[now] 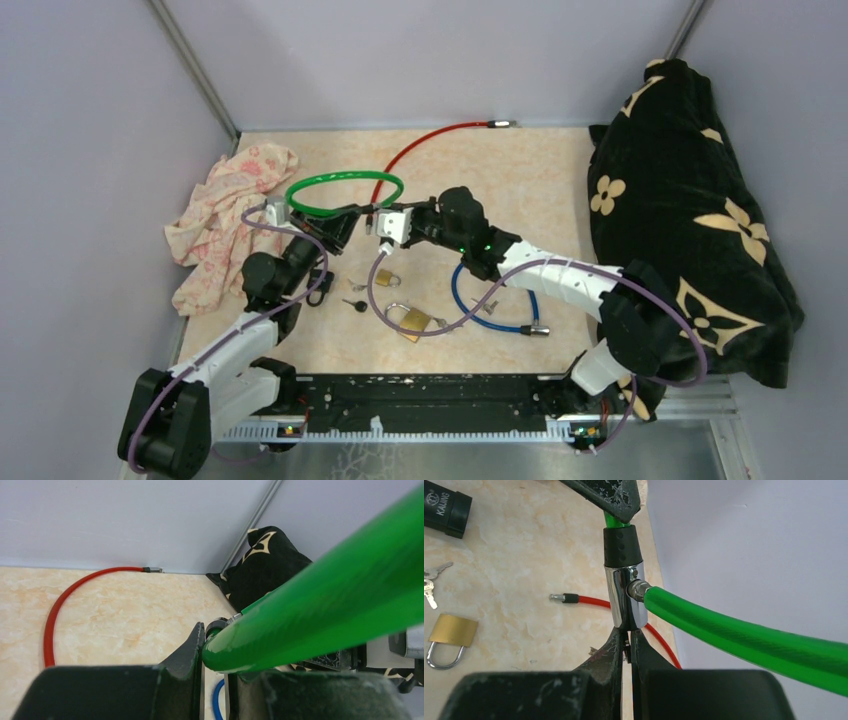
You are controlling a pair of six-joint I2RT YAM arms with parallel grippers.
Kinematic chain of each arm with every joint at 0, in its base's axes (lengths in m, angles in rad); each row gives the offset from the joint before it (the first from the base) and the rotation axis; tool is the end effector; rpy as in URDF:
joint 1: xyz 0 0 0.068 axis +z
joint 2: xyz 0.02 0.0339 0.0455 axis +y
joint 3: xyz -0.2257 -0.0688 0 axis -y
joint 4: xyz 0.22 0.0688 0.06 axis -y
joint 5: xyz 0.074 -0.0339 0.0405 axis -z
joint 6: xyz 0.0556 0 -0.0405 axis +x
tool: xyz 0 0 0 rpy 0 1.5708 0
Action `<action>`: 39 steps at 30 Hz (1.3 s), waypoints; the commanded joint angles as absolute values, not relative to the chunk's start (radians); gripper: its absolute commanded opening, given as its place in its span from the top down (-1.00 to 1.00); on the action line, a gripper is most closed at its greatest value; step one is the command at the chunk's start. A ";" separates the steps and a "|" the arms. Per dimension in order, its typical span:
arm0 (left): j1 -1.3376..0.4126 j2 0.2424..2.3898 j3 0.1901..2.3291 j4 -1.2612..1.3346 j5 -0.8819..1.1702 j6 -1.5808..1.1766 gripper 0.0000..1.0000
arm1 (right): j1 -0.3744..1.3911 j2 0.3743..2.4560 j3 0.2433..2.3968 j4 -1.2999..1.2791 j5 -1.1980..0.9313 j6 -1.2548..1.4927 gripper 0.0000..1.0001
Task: Lock with the key
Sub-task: Lock the lock, then place the key at the center of the board.
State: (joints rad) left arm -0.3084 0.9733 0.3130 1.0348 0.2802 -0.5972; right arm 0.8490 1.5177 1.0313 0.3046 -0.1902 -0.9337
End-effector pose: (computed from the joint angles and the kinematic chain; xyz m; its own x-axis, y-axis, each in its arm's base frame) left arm 0.2070 -0.0821 0.2592 -0.0137 -0.5628 -0.8265 0.6400 0.6301 -0.4397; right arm 0.2280 0.2749 0.2658 0.6202 -0.4901 -0.6125 -0.6076 0.1938 -0.7702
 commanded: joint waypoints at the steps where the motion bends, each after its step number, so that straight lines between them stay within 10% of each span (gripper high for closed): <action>1: -0.301 0.939 0.308 1.135 0.240 -0.555 1.00 | 0.772 1.440 1.004 0.254 -0.122 -0.921 1.00; 31: -0.301 0.952 0.248 0.952 0.156 -0.590 1.00 | 0.710 1.726 1.129 -0.062 -0.248 -0.156 1.00; 35: -0.302 0.952 0.234 0.925 0.154 -0.600 1.00 | 0.709 1.735 1.172 -0.064 -0.198 -0.140 0.16; 39: -0.302 0.946 0.223 0.927 0.148 -0.607 1.00 | 0.707 1.627 1.101 0.079 -0.149 -0.142 -0.21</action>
State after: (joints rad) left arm -0.3031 0.9611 0.2325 0.8841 0.1638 -0.5835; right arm 0.7147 1.7489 1.0996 -0.0872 -0.2039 -0.1715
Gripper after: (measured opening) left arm 0.185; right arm 0.552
